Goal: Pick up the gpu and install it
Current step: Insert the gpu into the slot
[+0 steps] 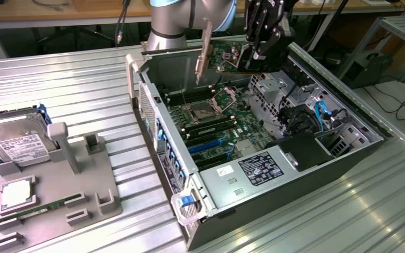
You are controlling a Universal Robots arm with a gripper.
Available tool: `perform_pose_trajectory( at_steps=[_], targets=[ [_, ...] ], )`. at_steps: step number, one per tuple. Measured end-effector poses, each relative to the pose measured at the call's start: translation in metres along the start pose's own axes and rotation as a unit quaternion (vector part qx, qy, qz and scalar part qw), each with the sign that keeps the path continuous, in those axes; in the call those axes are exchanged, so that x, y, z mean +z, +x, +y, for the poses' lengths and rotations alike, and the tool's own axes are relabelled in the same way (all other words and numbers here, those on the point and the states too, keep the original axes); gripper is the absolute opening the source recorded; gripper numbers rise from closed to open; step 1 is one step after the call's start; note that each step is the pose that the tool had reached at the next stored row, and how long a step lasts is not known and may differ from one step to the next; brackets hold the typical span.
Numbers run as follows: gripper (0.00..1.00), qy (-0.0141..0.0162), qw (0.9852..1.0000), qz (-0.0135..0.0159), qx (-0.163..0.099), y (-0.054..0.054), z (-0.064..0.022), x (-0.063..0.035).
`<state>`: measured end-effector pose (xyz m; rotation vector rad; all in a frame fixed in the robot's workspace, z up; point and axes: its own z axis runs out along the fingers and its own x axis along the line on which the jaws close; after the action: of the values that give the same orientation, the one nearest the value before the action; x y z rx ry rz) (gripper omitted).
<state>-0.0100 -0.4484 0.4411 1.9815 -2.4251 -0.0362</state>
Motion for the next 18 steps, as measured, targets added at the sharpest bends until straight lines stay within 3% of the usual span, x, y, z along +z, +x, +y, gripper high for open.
perform_pose_trajectory(
  at_steps=[7,18],
  targets=[
    [0.28,-0.0003,0.9994,0.0008,-0.035,0.0,0.0,0.0],
    [0.28,-0.0006,0.9964,0.002,-0.085,0.0,0.0,0.0]
  ],
)
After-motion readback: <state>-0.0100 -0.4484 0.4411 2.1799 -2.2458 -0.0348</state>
